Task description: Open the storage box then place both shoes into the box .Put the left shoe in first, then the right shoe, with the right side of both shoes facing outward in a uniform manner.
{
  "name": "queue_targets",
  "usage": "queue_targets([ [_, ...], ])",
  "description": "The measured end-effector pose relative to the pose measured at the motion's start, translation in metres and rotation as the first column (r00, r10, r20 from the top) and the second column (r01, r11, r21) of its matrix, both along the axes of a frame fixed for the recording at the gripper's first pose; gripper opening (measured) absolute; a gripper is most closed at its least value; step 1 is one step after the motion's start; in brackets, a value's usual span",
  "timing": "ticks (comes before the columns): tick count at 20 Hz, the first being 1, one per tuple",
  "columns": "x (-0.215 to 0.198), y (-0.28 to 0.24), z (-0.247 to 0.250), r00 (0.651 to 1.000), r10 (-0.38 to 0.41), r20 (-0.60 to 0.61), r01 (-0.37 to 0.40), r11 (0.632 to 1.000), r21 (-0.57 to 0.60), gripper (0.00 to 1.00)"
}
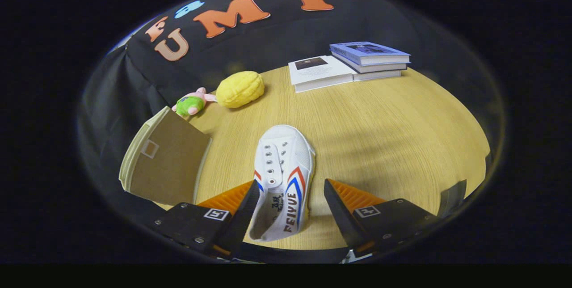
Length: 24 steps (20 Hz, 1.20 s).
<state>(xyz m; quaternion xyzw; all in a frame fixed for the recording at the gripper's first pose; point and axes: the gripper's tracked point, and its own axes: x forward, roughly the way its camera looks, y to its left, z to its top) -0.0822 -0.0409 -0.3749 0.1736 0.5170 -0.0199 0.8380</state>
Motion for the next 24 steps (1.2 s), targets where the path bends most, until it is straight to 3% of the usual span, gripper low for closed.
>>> queue_targets([
  [3, -0.012, 0.003, -0.014, 0.998, 0.044, -0.038, -0.044, 0.999, -0.019, 0.81],
  [5, -0.016, 0.002, -0.028, 0.997, 0.009, -0.073, -0.011, 0.999, -0.030, 0.76],
  [10, -0.011, 0.011, -0.031, 0.995, -0.059, -0.075, 0.062, 0.998, 0.031, 0.46],
  [16, -0.007, 0.006, -0.029, 0.997, -0.078, -0.020, 0.078, 0.997, 0.005, 0.22],
  [19, -0.005, 0.015, -0.023, 0.994, -0.112, -0.018, 0.112, 0.993, 0.021, 0.14],
  [24, 0.000, 0.063, -0.004, 0.997, -0.074, -0.029, 0.078, 0.985, 0.153, 0.14],
])
